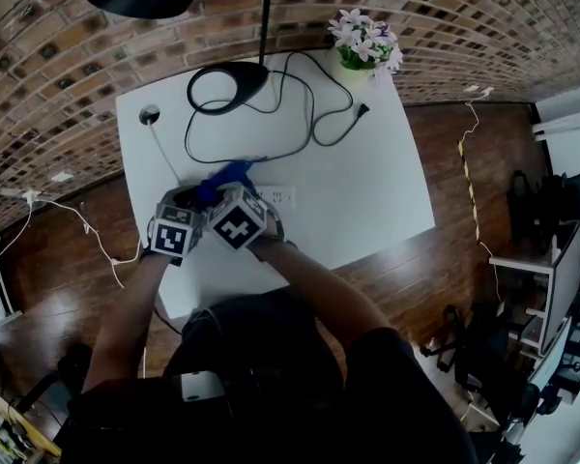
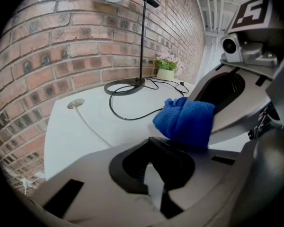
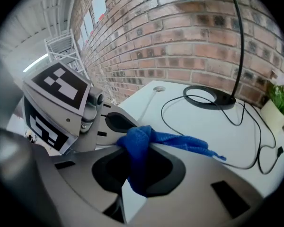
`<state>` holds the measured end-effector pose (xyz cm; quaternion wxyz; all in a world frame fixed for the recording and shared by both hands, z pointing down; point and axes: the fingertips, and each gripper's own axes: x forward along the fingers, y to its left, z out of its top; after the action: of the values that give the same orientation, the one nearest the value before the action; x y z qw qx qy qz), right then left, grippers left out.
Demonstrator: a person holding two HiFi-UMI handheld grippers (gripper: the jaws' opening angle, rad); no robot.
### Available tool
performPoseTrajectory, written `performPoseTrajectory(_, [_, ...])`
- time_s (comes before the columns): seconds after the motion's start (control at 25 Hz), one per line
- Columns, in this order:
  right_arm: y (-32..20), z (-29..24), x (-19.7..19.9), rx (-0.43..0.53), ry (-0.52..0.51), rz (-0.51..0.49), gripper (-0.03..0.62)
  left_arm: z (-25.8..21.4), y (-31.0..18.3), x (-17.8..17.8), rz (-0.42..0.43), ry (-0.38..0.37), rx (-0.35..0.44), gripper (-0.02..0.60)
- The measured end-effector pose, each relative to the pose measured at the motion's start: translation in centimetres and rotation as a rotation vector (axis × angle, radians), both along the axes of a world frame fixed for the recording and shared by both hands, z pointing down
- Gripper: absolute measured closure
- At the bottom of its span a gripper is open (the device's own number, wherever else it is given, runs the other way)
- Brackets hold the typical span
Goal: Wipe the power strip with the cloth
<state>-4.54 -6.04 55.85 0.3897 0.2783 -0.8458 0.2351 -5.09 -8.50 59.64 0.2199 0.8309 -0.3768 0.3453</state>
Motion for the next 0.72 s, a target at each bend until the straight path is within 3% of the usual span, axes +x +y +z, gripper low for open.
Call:
performPoseTrajectory(0.24, [0.8,0.1,0.7,-0.097,-0.082,0.086,0.542,0.0,0.1,0.1,0.011,0.021,-0.024,0.571])
performPoseTrajectory(0.48, [1.9,-0.3,-0.6,0.033,0.029,-0.092,0.54,-0.1,0.2,0.0,0.019,0.029,-0.023,0.571])
performPoseTrajectory(0.72, [2.6,0.1,-0.7,0.08,0.07,-0.14,0.537,0.0,0.2,-0.1,0.026,0.036,-0.027,0.571])
